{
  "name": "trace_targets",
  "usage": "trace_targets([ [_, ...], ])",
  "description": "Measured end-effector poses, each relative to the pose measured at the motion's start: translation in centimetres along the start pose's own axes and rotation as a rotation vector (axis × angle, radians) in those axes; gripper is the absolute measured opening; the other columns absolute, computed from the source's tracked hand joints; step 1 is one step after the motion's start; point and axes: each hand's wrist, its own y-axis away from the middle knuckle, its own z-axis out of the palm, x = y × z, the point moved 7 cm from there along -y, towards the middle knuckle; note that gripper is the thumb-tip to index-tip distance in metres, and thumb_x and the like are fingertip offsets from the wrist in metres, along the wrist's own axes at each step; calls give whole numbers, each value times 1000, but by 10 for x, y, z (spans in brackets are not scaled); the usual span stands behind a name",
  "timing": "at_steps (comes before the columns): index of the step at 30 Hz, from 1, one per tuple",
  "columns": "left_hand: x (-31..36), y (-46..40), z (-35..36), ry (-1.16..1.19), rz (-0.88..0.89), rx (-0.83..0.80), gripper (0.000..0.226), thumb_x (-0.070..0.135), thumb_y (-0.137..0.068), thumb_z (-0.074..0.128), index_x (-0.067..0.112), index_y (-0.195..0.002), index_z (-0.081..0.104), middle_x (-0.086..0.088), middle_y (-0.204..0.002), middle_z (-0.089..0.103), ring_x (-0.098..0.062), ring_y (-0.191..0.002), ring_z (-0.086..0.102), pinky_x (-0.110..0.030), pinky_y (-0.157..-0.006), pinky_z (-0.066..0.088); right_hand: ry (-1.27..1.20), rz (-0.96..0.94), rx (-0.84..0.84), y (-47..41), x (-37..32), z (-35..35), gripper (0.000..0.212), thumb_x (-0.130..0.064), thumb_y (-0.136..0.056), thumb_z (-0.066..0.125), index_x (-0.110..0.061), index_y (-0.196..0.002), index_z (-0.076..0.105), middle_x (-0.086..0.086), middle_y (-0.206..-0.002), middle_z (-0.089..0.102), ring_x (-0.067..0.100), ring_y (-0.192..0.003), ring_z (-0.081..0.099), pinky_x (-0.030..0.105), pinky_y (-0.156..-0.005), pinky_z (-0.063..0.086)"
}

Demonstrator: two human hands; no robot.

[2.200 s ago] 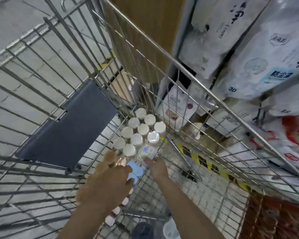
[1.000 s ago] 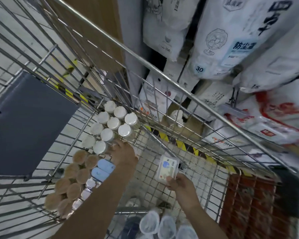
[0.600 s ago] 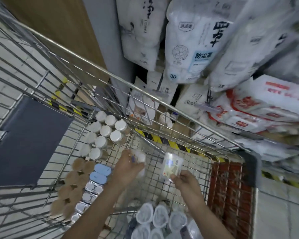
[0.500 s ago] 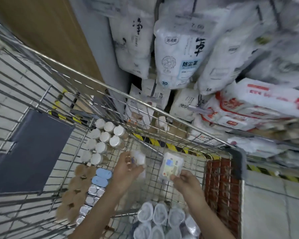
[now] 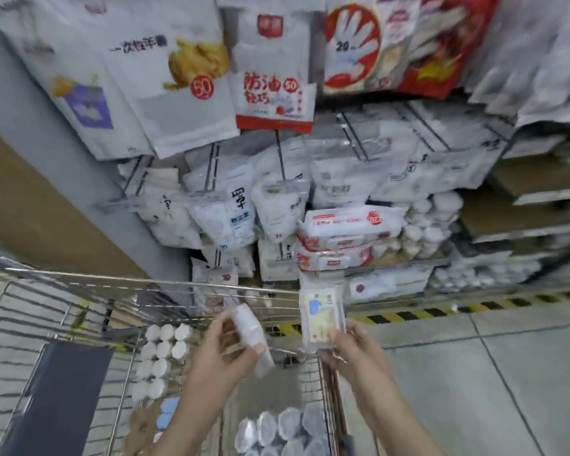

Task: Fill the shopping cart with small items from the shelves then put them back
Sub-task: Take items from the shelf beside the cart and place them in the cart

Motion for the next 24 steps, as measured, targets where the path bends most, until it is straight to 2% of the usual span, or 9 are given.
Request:
trace_targets([
  [5, 65, 34, 89, -14, 123, -18, 49, 2, -80, 69, 37, -109, 51, 12, -104, 65, 1, -91, 63, -23, -78, 51, -31, -128, -3, 39, -71, -88, 20, -2, -88, 61, 1, -106, 54, 6, -88, 74, 21, -86, 71, 28, -75, 58],
  [9, 106, 59, 195, 46, 196, -76, 40, 6, -81, 68, 31, -108, 52, 11, -106, 63, 5, -90, 63, -17, -75, 52, -33, -205, 23, 64, -123, -183, 23, 3, -86, 62, -7, -106, 54, 1, -85, 75, 15, -83, 72, 25, -70, 57],
  [12, 128, 79, 282, 108, 223, -136, 28, 8, -83, 63, 26, -104, 56, 8, -101, 66, 6, -82, 65, -13, -71, 52, -12, -268, 44, 83, -161, -260, 43, -6, -72, 74, -16, -110, 58, 4, -100, 74, 19, -93, 70, 34, -80, 56],
  [14, 137, 90, 337, 131, 218, -211, 27, 3, -86, 60, 24, -101, 56, 4, -99, 65, 7, -76, 65, -10, -65, 50, -24, -304, 107, 97, -181, -311, 52, -14, -63, 70, -21, -113, 60, 4, -105, 73, 20, -99, 68, 38, -87, 54],
  [16, 148, 100, 383, 123, 213, -289, 26, 8, -85, 64, 27, -101, 56, 6, -103, 64, 11, -74, 63, -9, -63, 49, -71, -338, 158, 110, -199, -356, 54, -10, -64, 71, -23, -115, 60, 1, -106, 72, 20, -102, 67, 42, -92, 52],
  [18, 163, 106, 419, 87, 225, -349, 32, 26, -79, 76, 33, -103, 56, 9, -106, 64, 11, -76, 62, -9, -63, 48, -123, -358, 196, 118, -213, -397, 46, -2, -76, 70, -23, -115, 60, 0, -106, 73, 21, -101, 67, 44, -93, 51],
  [20, 178, 108, 446, 35, 250, -392, 51, 48, -62, 78, 33, -107, 58, 7, -104, 65, 6, -76, 63, -12, -64, 49, -178, -376, 221, 124, -226, -429, 30, -2, -89, 56, -21, -112, 62, -2, -101, 74, 17, -92, 70, 39, -83, 53],
  [22, 190, 107, 472, 1, 258, -417, 55, 49, -64, 82, 32, -111, 58, 8, -106, 66, 3, -85, 65, -14, -68, 50, -204, -390, 261, 128, -236, -456, 24, -6, -92, 54, -20, -108, 64, -3, -96, 75, 13, -84, 71, 32, -74, 51],
  [24, 201, 105, 499, -27, 270, -447, 48, 41, -68, 75, 34, -112, 57, 10, -108, 66, 2, -91, 64, -16, -71, 51, -199, -407, 305, 131, -245, -478, 23, -11, -87, 62, -18, -109, 65, -1, -97, 74, 15, -86, 71, 31, -74, 50],
])
